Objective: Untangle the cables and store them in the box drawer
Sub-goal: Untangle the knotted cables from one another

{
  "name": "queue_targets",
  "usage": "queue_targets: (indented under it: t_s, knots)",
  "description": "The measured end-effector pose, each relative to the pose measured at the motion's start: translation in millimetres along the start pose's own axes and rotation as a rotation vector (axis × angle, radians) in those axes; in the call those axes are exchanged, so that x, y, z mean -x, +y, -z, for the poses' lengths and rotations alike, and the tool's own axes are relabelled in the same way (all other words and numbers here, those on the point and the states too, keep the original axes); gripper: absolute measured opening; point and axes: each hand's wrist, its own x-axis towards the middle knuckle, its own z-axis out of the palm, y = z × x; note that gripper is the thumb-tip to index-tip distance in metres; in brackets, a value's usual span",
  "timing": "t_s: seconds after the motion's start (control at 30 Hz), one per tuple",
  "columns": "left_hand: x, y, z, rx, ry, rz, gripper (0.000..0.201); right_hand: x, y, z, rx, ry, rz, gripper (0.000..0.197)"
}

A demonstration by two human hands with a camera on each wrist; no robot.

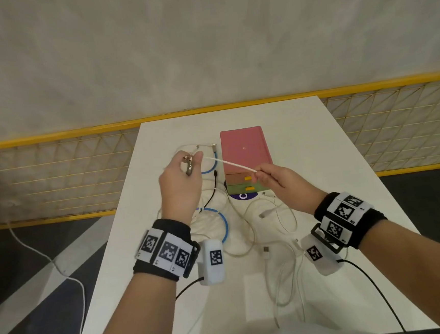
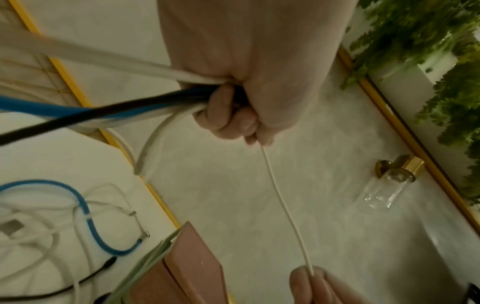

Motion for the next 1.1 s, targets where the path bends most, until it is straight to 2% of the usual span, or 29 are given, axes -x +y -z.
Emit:
queue_targets:
  t_s: [0.03,0.1,0.17,0.2,0.27,0.33,0.43,0.5,0.57,0.6,0.67,0.73,0.83,0.9,1.0,1.1]
  knots:
    - [-1,-1,1,0.031,-0.019,0.008,0.019,1,0,0,-0.002,-0.005,-0.008,0.024]
    - [4,3,-5,0.066,-0.188,0.002,0.012,-2,-5,-4,-0.023,-0.015,0.01,0.023]
    - [14,6,-13,-0.022,-0.335,-0.044,0.018,-7,-10,-10,-0.031,-0.044,0.04,0.022]
    - [15,6,-15,-0.044,-0.327,-0.059,0.021,-8,-11,-11,-0.002,-0.07,0.059,0.022]
    - [13,1,-10,-0.02,-0.203,-0.03,0.023,-11,-6,-10,0.187,-0.095,0.093,0.019]
    - [9,-6,0,0.045,-0.091,0.011,0.023,-14,-6,-5,0.378,-0.163,0.057,0.019]
    - [10,-11,12,0.068,-0.016,0.024,0.026,-27,-27,3,0.342,-0.305,-0.027,0.022]
    - [11,-14,18,0.064,0.056,0.016,0.023,-47,-45,6,0.314,-0.234,-0.022,0.027]
    - [11,-15,22,0.156,0.106,0.038,0.01,-69,-56,6,0.254,-0.079,0.03,0.025]
    - [11,-16,23,0.199,0.102,0.05,0.02,-79,-60,6,0.235,-0.029,0.048,0.028]
    - [14,-18,22,0.229,0.049,0.035,0.04,-93,-63,6,0.252,-0.025,0.045,0.056]
    - [17,-21,19,0.182,-0.019,0.005,0.034,-95,-59,3,0.263,-0.068,0.036,0.061]
    - [24,-32,7,0.125,-0.072,0.011,0.003,-75,-41,-9,0.331,-0.252,0.093,0.028]
    - [32,-39,-2,0.125,-0.121,0.042,0.008,-53,-24,-19,0.422,-0.476,0.026,0.012]
    - [44,-43,-12,0.128,-0.206,0.059,0.011,-18,3,-25,0.583,-0.766,-0.228,0.009]
    - [53,-44,-20,0.124,-0.269,0.061,0.011,10,28,-27,0.794,-0.841,-0.352,0.015]
